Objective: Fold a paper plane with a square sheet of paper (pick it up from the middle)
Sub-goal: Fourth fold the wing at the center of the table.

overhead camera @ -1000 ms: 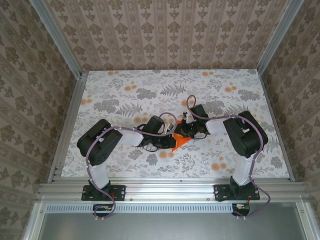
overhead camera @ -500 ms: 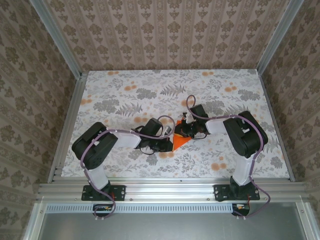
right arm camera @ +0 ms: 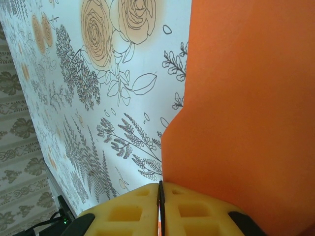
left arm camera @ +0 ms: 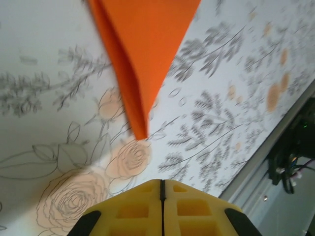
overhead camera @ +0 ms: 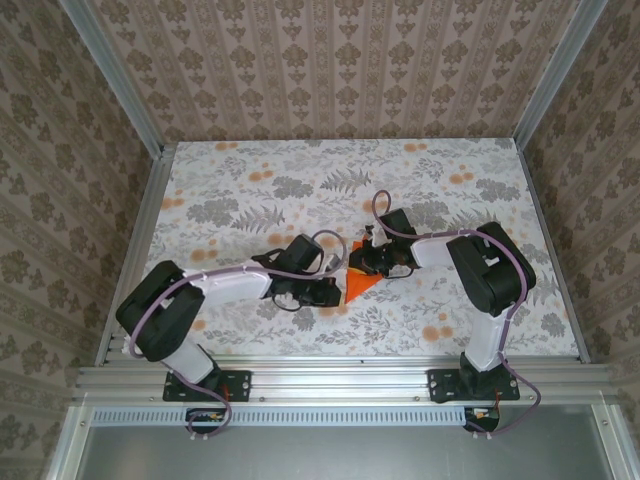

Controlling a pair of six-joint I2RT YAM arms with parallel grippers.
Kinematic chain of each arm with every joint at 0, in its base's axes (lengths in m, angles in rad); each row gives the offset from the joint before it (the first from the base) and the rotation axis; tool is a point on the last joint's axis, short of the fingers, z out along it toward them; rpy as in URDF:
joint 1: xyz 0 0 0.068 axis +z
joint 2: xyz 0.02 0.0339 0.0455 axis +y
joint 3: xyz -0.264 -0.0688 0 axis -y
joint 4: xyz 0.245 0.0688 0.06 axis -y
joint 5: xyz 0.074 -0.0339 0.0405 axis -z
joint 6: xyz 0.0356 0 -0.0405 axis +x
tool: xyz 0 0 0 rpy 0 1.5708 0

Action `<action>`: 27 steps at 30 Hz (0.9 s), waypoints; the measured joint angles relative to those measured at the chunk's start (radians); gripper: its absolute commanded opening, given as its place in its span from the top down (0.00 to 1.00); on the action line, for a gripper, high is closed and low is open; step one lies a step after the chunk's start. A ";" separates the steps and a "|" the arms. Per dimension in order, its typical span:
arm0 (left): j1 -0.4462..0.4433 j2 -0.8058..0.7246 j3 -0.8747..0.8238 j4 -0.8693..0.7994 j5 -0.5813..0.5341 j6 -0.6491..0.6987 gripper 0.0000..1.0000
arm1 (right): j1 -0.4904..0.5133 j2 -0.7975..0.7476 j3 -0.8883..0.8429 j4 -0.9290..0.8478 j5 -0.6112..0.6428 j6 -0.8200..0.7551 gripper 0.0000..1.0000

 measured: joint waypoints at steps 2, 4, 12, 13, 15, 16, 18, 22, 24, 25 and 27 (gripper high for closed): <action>0.005 0.012 0.048 0.003 0.002 0.000 0.92 | 0.000 0.000 0.000 0.000 0.000 0.000 0.88; 0.006 0.045 0.096 0.017 0.010 0.000 0.92 | 0.000 0.000 0.000 0.000 0.001 0.001 0.88; 0.005 0.216 0.176 0.090 0.037 0.008 0.90 | 0.000 0.000 0.000 0.000 0.000 0.001 0.88; 0.005 0.233 0.178 0.090 0.037 0.012 0.90 | 0.000 0.000 0.000 0.000 0.001 0.001 0.88; 0.005 0.258 0.179 0.089 0.036 0.022 0.90 | 0.000 0.000 0.000 0.000 0.001 0.002 0.88; 0.005 0.270 0.180 0.087 0.036 0.028 0.91 | 0.000 0.000 0.000 0.000 0.001 0.002 0.88; 0.005 0.285 0.180 0.079 0.028 0.042 0.92 | 0.000 0.000 0.000 0.001 0.000 0.002 0.88; 0.003 0.292 0.180 0.063 0.006 0.065 0.93 | 0.000 -0.002 0.000 0.000 0.000 0.002 0.87; 0.003 0.292 0.175 0.070 0.006 0.068 0.95 | 0.000 -0.002 0.002 -0.005 0.001 0.001 0.86; 0.003 0.292 0.169 0.079 0.007 0.068 0.95 | 0.000 -0.004 0.004 -0.010 0.001 0.001 0.85; 0.004 0.292 0.154 0.107 0.017 0.067 0.96 | -0.002 -0.011 0.006 -0.025 0.004 0.001 0.85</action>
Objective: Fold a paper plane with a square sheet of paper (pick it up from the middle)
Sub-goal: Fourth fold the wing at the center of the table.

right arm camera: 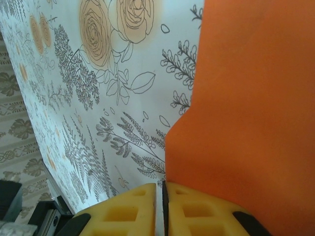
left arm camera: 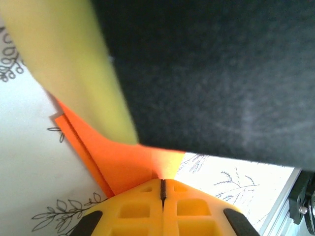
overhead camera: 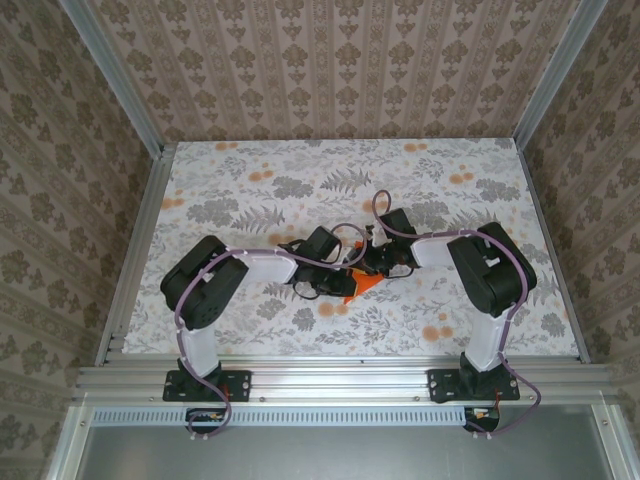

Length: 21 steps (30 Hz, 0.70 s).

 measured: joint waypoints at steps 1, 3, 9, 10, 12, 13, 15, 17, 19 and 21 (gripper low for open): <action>0.002 -0.001 -0.010 0.018 0.005 -0.001 0.96 | -0.003 -0.006 0.000 -0.011 0.000 0.000 0.83; 0.002 -0.005 -0.029 0.053 0.012 -0.004 0.97 | -0.015 -0.028 0.000 -0.036 0.004 0.000 0.82; 0.014 -0.007 -0.062 0.121 0.042 -0.023 0.99 | -0.079 -0.198 -0.039 -0.067 0.014 0.000 0.83; 0.015 -0.006 -0.066 0.129 0.047 -0.028 0.99 | -0.087 -0.230 -0.050 -0.069 0.014 0.000 0.84; 0.016 -0.006 -0.071 0.140 0.053 -0.032 1.00 | -0.096 -0.269 -0.066 -0.071 0.014 0.000 0.86; 0.018 -0.005 -0.071 0.144 0.057 -0.034 1.00 | -0.095 -0.278 -0.074 -0.069 0.013 0.000 0.86; 0.021 0.000 -0.071 0.148 0.067 -0.039 1.00 | -0.084 -0.277 -0.091 -0.064 0.010 0.001 0.87; 0.021 0.002 -0.071 0.151 0.072 -0.045 1.00 | -0.066 -0.266 -0.106 -0.058 0.008 0.005 0.87; 0.021 0.005 -0.071 0.154 0.077 -0.045 1.00 | -0.038 -0.235 -0.109 -0.042 0.001 0.017 0.87; 0.021 0.006 -0.070 0.155 0.079 -0.045 1.00 | -0.013 -0.199 -0.109 -0.020 -0.005 0.028 0.88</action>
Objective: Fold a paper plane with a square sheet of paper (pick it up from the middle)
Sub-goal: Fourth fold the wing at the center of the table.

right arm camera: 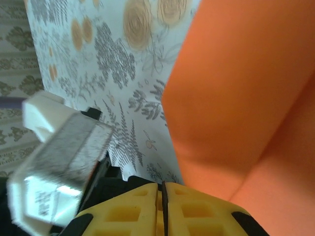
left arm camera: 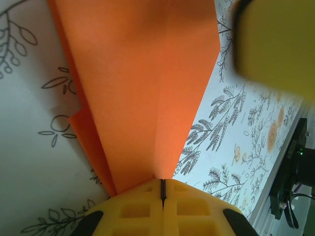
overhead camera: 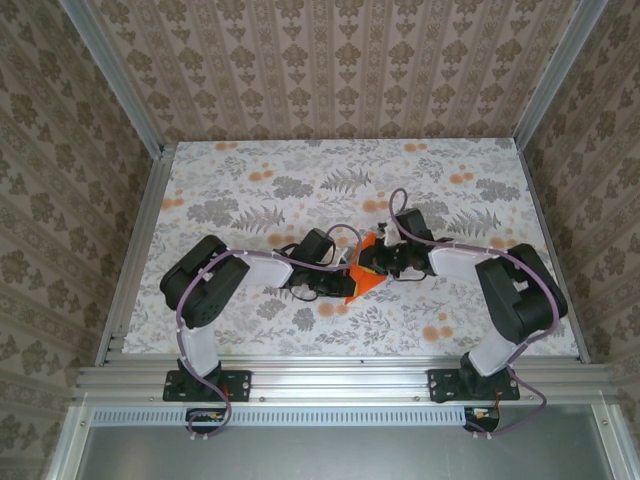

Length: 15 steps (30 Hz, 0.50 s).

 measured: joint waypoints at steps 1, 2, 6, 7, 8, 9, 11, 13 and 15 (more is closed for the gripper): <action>0.000 0.001 0.002 0.000 0.001 0.000 1.00 | 0.010 0.018 0.000 0.007 -0.002 0.004 0.87; 0.000 0.002 0.002 -0.001 0.002 0.000 1.00 | 0.017 0.035 0.000 0.016 -0.005 0.008 0.87; 0.000 0.005 0.007 -0.007 0.005 0.000 1.00 | 0.022 0.103 0.001 0.047 -0.011 0.022 0.88; 0.000 0.005 0.007 -0.008 0.005 0.000 1.00 | 0.019 0.121 0.003 0.052 -0.011 0.023 0.88; 0.000 0.005 0.008 -0.009 0.005 0.000 1.00 | 0.013 0.137 0.008 0.056 -0.020 0.024 0.88; 0.000 0.005 0.008 -0.008 0.005 0.000 1.00 | 0.007 0.145 0.014 0.060 -0.028 0.027 0.88; 0.000 0.006 0.008 -0.005 0.003 0.000 1.00 | -0.004 0.162 0.028 0.064 -0.044 0.029 0.88; 0.000 0.008 0.008 0.001 0.002 0.000 1.00 | -0.012 0.173 0.042 0.060 -0.053 0.028 0.88; 0.000 0.008 0.003 0.009 0.001 0.000 1.00 | -0.022 0.183 0.064 0.040 -0.050 0.024 0.88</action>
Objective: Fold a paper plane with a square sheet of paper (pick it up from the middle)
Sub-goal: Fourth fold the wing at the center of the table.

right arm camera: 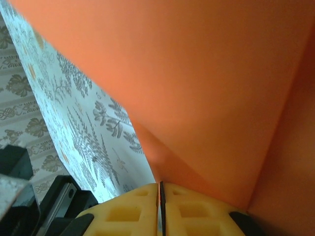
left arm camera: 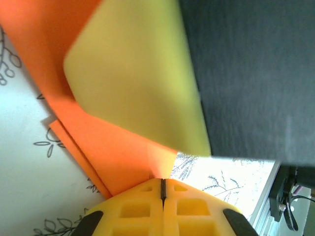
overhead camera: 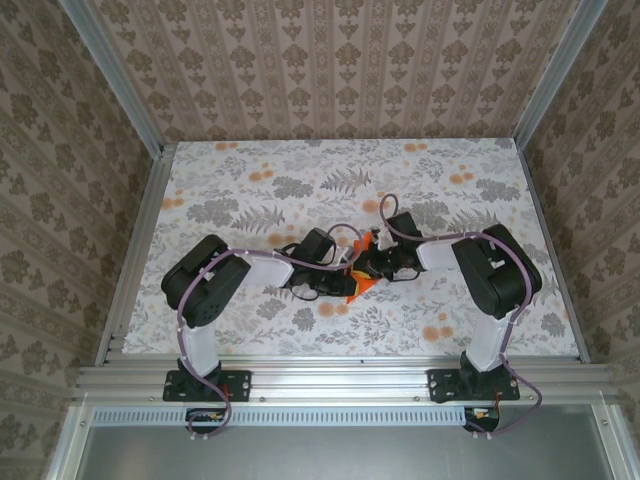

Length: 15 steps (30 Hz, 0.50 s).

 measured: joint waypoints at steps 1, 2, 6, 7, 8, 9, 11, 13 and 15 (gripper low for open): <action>0.000 0.000 -0.002 0.004 0.000 0.000 1.00 | -0.008 0.008 0.017 -0.014 0.008 -0.004 0.88; 0.000 0.000 -0.006 0.011 0.001 0.000 1.00 | -0.017 0.017 0.034 -0.021 0.018 -0.008 0.88; 0.001 0.000 -0.014 0.027 0.003 0.000 1.00 | -0.050 0.045 0.068 -0.028 0.009 -0.014 0.87; 0.001 -0.001 -0.015 0.030 0.003 0.000 1.00 | -0.055 0.050 0.073 -0.033 -0.002 -0.015 0.87; 0.001 -0.001 -0.017 0.033 0.004 0.000 1.00 | -0.058 0.055 0.080 -0.041 -0.010 -0.016 0.87; 0.001 -0.001 -0.017 0.034 0.004 0.000 1.00 | -0.061 0.058 0.087 -0.048 -0.016 -0.018 0.86; 0.001 0.000 -0.017 0.040 0.002 0.000 1.00 | -0.068 0.071 0.109 -0.072 -0.027 -0.027 0.86; 0.001 0.000 -0.017 0.043 0.001 0.000 1.00 | -0.079 0.085 0.131 -0.091 -0.039 -0.032 0.86; 0.001 0.000 -0.019 0.048 -0.002 0.000 1.00 | -0.093 0.098 0.149 -0.101 -0.056 -0.034 0.86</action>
